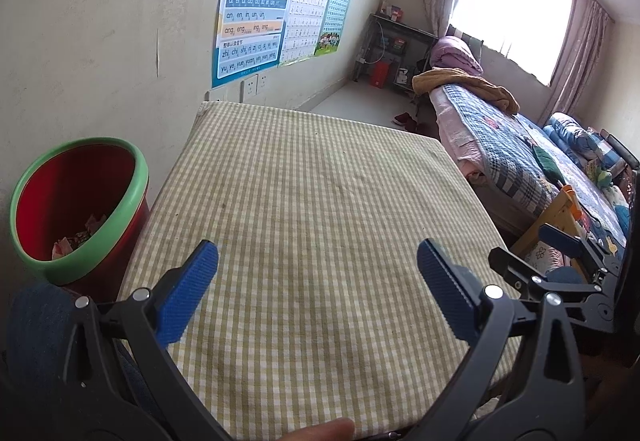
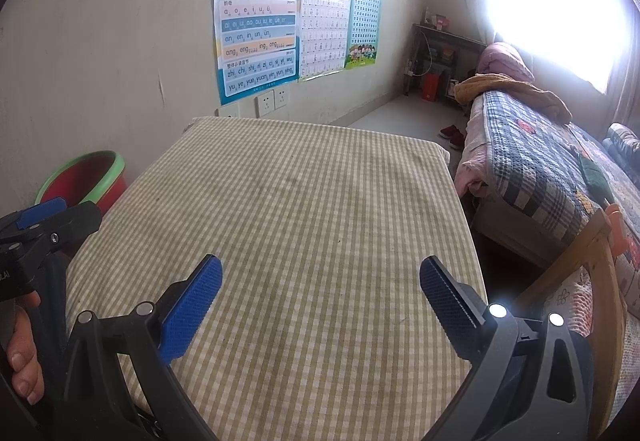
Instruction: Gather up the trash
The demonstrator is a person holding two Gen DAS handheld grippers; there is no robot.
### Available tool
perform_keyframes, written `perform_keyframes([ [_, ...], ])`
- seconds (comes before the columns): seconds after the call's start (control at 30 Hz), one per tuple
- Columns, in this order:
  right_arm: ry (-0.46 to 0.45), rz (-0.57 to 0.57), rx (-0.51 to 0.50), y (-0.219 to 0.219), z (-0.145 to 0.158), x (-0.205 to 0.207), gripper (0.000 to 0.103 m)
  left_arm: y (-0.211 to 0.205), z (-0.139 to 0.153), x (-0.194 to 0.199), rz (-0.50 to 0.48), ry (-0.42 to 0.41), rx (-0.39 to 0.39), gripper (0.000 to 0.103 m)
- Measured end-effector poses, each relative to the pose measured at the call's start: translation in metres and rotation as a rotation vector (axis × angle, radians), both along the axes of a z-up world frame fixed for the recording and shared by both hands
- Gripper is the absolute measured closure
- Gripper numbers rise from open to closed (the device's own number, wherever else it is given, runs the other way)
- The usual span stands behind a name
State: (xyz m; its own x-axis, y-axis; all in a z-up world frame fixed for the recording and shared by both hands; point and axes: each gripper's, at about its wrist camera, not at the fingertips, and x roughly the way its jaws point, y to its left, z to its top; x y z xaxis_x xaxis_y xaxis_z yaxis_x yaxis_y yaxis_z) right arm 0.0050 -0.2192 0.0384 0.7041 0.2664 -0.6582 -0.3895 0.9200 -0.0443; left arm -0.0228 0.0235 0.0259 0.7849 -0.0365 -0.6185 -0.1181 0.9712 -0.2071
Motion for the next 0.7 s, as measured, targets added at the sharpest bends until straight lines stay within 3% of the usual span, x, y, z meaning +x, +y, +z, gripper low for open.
perform_keyframes([
  [0.5,-0.002,0.007,-0.008,0.0014,-0.0011,-0.0005,0.007,0.0033,-0.0024,0.0046,0.029,0.015,-0.001,0.005],
  [0.7,-0.001,0.006,-0.008,0.0014,-0.0016,-0.0004,0.007,-0.0047,-0.0028,0.0061,0.012,0.018,0.032,0.005],
])
